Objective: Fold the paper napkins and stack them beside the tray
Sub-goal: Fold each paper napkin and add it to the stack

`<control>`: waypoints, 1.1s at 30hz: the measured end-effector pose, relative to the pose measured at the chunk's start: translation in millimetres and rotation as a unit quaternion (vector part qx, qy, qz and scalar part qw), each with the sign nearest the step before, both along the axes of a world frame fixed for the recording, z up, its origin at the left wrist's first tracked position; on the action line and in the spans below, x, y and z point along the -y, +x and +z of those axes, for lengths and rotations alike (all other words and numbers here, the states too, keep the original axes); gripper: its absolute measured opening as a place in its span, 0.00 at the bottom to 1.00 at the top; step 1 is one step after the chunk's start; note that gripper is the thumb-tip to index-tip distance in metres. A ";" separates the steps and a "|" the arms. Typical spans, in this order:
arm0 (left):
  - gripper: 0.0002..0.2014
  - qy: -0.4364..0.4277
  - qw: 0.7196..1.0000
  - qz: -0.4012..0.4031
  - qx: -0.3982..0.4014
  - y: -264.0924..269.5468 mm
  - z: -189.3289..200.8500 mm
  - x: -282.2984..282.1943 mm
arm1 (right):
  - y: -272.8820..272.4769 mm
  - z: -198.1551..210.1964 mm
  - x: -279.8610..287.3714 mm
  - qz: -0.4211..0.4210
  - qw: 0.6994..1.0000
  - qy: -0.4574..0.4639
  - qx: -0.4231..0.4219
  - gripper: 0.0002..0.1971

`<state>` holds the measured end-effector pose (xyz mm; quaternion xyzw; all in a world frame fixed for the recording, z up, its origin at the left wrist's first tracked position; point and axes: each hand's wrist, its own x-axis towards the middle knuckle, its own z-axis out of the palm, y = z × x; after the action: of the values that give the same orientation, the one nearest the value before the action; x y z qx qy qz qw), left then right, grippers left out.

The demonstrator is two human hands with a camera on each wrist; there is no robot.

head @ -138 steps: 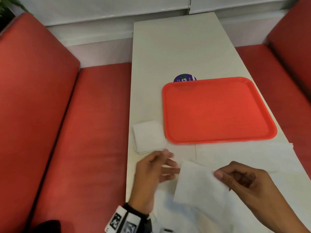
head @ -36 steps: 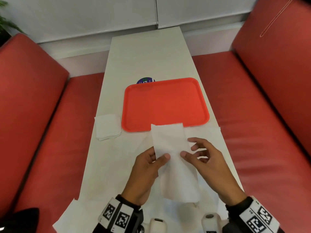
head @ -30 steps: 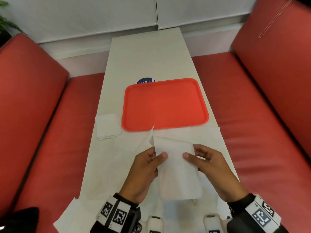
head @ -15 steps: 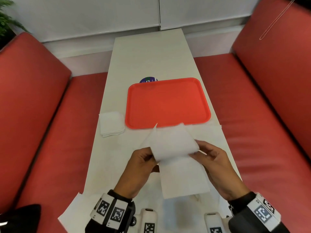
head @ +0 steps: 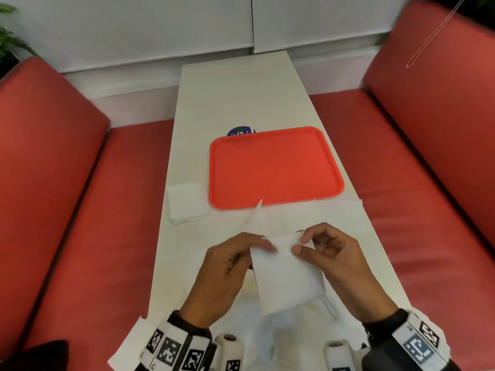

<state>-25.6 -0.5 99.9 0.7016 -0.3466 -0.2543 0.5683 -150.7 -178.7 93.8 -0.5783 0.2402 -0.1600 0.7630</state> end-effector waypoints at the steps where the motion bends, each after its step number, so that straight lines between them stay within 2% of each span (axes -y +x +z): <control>1: 0.21 -0.011 0.999 0.017 -0.041 3.1 1.2 -2.8 | 3.6 2.9 -4.1 -0.010 1.000 -0.002 0.005 0.09; 3: 0.12 -0.048 0.983 0.068 -0.165 10.6 4.0 -8.7 | 11.8 7.1 -12.0 -0.020 1.000 -0.015 0.010 0.09; 5: 0.16 -0.067 0.955 0.105 -0.269 19.6 3.0 -15.5 | 19.7 8.0 -20.2 -0.023 0.999 -0.021 0.014 0.10; 6: 0.19 -0.051 0.952 0.110 -0.281 23.6 1.6 -17.7 | 23.6 7.3 -25.4 -0.024 0.999 -0.026 0.012 0.11; 7: 0.19 -0.027 0.956 0.110 -0.270 26.9 -0.5 -18.7 | 27.4 7.3 -31.0 -0.025 0.999 -0.035 0.007 0.11; 11: 0.05 0.055 0.982 0.112 -0.144 40.3 -7.9 -21.4 | 42.2 4.2 -50.7 -0.021 0.996 -0.086 -0.027 0.17; 14: 0.04 0.079 0.989 0.091 -0.089 52.8 -17.5 -31.6 | 55.0 0.8 -59.0 0.027 0.987 -0.127 -0.097 0.23; 18: 0.05 0.095 0.992 0.048 -0.066 66.2 -27.3 -45.4 | 76.8 -2.7 -71.3 0.101 0.973 -0.122 -0.166 0.11; 21: 0.06 0.100 0.987 0.051 -0.114 80.7 -33.3 -51.6 | 89.4 -5.6 -71.9 0.112 0.973 -0.103 -0.174 0.09; 26: 0.15 0.068 0.965 0.090 -0.238 108.5 -41.7 -64.7 | 101.3 -13.2 -59.8 0.063 0.984 -0.065 -0.154 0.12; 28: 0.16 0.064 0.954 0.082 -0.280 112.2 -44.7 -66.2 | 109.5 -16.5 -58.3 0.040 0.987 -0.059 -0.146 0.10; 31: 0.14 0.083 0.958 0.044 -0.270 119.0 -50.4 -63.0 | 127.0 -23.8 -57.6 0.036 0.985 -0.064 -0.157 0.10; 33: 0.12 0.074 0.960 0.097 -0.251 138.1 -57.6 -59.0 | 138.8 -36.1 -50.5 -0.002 0.982 -0.071 -0.175 0.12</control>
<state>112.5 58.6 42.3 0.6856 -0.1030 -0.3912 0.6052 -11.8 -128.2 57.7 -0.6493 0.3596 -0.0742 0.6660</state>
